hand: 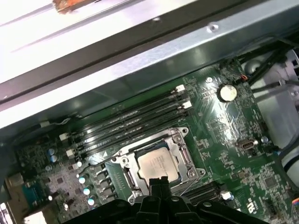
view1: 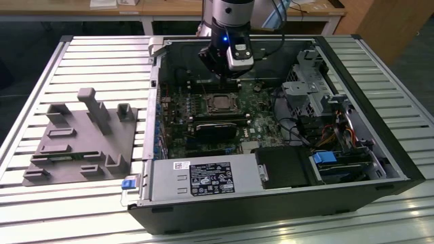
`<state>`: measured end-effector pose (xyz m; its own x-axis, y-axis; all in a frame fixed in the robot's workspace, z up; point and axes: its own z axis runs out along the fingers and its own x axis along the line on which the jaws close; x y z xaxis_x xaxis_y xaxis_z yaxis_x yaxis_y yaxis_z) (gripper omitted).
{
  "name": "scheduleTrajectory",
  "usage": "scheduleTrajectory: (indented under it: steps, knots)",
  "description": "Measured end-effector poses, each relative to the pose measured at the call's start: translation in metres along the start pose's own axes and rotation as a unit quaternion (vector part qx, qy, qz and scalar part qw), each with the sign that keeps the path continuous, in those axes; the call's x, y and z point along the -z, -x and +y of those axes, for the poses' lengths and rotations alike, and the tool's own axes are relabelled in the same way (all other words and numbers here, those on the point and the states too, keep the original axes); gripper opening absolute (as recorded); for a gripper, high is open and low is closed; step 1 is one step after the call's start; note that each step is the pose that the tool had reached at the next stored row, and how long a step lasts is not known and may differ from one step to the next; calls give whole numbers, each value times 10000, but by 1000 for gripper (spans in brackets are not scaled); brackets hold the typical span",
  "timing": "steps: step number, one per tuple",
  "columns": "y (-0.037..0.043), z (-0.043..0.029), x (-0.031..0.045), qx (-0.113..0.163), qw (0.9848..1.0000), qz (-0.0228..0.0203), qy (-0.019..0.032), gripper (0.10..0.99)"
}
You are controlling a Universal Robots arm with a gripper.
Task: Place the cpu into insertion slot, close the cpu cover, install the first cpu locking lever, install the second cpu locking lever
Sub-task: 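Install the first cpu locking lever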
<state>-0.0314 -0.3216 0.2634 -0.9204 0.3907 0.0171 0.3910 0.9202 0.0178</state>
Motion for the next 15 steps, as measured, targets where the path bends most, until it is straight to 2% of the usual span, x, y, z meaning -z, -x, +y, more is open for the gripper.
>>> scheduleTrajectory:
  steps: [4, 11, 15]
  knots:
    - [0, 0, -1, 360, 9994, 6, -6, 106]
    - [0, 0, -1, 898, 9960, 10, -13, 106]
    - [-52, -24, -5, 925, 9957, -63, 17, 106]
